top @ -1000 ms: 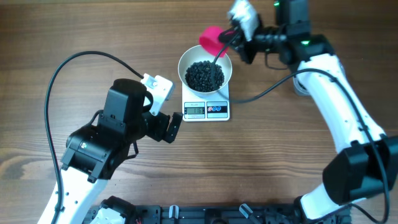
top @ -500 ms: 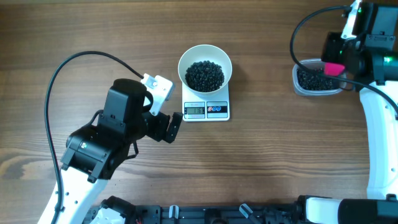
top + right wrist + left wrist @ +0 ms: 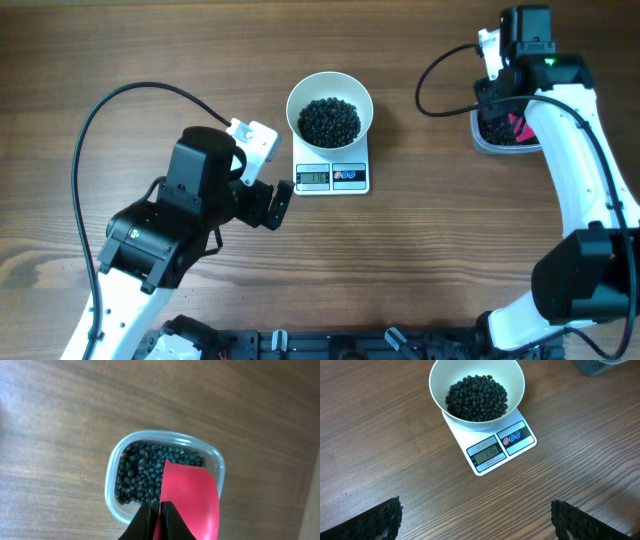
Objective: Scoop item into bowl and weigh 150g on scale
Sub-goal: 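Return the scoop with the right gripper into the bean tub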
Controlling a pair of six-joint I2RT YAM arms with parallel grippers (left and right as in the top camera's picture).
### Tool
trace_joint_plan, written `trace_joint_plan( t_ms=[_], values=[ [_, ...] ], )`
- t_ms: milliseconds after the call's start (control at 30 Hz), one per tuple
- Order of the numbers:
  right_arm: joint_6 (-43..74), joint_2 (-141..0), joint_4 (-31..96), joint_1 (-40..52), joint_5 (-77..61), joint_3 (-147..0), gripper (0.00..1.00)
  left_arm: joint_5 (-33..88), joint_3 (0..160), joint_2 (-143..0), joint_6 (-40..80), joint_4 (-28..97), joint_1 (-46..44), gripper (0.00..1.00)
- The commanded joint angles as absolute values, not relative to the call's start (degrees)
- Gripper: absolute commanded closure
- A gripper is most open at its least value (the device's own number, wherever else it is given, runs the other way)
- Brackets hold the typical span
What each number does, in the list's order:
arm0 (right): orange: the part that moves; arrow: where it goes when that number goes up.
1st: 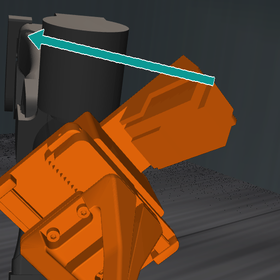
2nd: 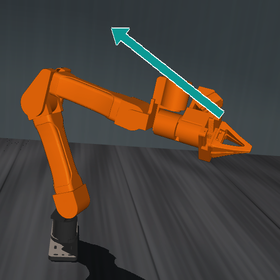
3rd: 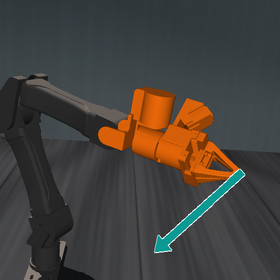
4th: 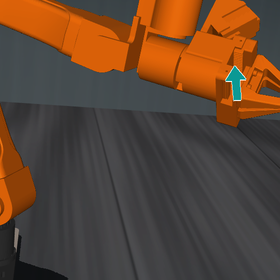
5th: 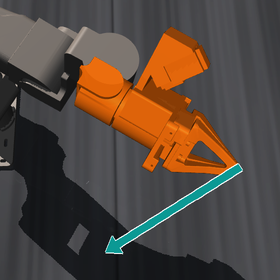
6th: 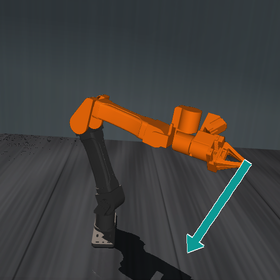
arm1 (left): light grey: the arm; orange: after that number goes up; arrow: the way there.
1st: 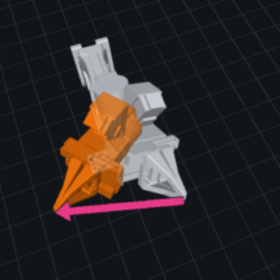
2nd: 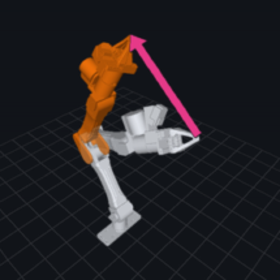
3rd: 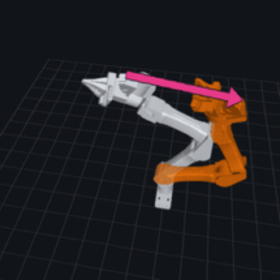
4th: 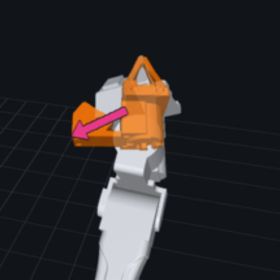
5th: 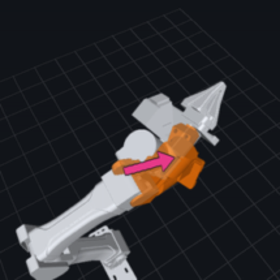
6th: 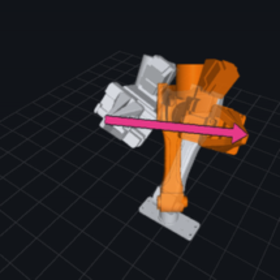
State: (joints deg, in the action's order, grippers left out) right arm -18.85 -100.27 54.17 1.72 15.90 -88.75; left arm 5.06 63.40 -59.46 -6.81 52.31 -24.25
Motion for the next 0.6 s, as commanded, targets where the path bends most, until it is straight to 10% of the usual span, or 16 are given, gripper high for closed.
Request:
trace_joint_plan(
  t_ms=[0, 567],
  values=[
    [-21.02, -102.06, 55.05, 2.09, 15.57, -89.12, 0.96, 5.74, 64.18, -59.24, -7.29, 52.16, -23.99, 0.0],
    [-19.31, -110.98, 50.78, 2.09, 15.49, -88.47, 0.96, 5.76, 64.18, -59.24, -7.29, 52.16, -23.99, 0.0]
  ],
)
